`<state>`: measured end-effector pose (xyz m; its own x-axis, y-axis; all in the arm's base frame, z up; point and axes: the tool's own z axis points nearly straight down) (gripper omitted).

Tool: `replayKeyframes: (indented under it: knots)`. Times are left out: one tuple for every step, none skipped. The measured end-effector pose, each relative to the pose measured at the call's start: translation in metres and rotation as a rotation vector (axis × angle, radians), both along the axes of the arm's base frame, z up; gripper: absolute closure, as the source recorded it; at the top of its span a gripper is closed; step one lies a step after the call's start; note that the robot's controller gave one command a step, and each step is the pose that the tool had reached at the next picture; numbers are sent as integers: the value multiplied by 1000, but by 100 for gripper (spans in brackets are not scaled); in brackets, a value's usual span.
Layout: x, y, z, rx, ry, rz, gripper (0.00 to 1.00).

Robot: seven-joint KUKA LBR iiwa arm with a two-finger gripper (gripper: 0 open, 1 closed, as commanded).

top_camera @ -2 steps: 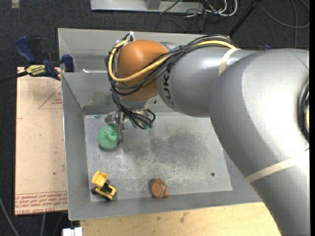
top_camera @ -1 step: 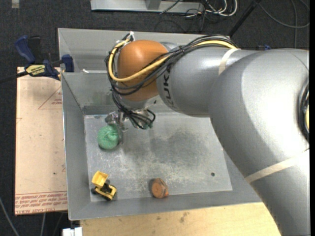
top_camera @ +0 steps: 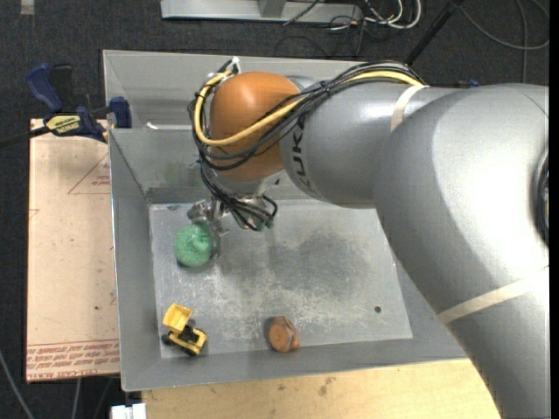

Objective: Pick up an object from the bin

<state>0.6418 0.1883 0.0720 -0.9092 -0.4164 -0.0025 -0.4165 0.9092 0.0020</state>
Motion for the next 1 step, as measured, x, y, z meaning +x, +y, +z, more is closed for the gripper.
replayKeyframes:
  knots:
    - [-27, -26, -2, -2, 2, 52, 100]
